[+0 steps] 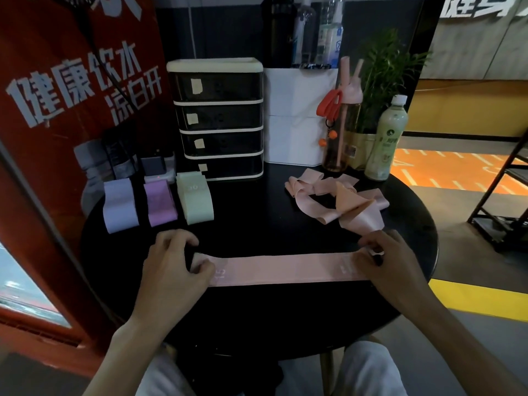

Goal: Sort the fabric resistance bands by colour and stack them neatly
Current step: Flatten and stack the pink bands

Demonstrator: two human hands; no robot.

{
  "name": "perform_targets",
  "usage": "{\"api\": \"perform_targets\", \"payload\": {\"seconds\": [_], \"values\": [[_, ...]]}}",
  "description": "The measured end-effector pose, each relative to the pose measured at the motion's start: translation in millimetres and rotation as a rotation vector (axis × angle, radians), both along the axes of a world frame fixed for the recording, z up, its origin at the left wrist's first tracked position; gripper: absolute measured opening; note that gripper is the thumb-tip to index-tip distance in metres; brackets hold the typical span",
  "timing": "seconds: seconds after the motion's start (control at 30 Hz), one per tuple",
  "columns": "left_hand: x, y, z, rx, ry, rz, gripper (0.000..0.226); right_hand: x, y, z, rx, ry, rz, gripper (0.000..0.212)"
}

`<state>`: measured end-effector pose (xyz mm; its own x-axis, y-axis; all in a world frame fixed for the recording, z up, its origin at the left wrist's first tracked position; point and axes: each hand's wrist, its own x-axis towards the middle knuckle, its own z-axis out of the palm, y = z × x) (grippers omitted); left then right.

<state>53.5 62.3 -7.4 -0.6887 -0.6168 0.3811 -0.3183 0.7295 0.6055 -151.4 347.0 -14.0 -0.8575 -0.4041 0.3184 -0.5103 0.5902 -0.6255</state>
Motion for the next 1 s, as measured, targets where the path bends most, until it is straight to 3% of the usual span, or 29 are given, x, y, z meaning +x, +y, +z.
{"api": "perform_targets", "payload": {"seconds": [0.1, 0.17, 0.3, 0.43, 0.53, 0.6, 0.77, 0.87, 1.0], "values": [[-10, 22, 9, -0.309, 0.045, -0.068, 0.028, 0, 0, -2, -0.011, 0.025, 0.002, 0.013], [-26, 42, 12, -0.380, 0.017, -0.213, 0.031, -1, -1, -1, -0.020, 0.029, 0.007, 0.010], [-57, 66, 1, -0.283, -0.093, -0.433, 0.041, 0, -1, 0, -0.035, 0.026, 0.017, 0.009], [-64, 65, -10, -0.294, -0.109, -0.449, 0.042, 0, -2, 13, -0.032, 0.032, 0.061, 0.010], [-64, 64, -10, -0.310, -0.107, -0.444, 0.044, -15, -13, 31, 0.042, 0.167, 0.120, 0.014], [-64, 65, -10, -0.303, -0.107, -0.449, 0.045, -31, -26, 43, 0.154, 0.269, 0.159, 0.022], [-63, 65, -10, -0.286, -0.103, -0.451, 0.047, -64, -57, 56, 0.731, 0.500, 0.240, 0.041], [-63, 65, -9, -0.288, -0.111, -0.457, 0.049, -72, -68, 55, 0.797, 0.508, 0.225, 0.029], [-63, 65, -9, -0.279, -0.114, -0.460, 0.049, -79, -70, 57, 0.700, 0.437, 0.230, 0.020]]}}
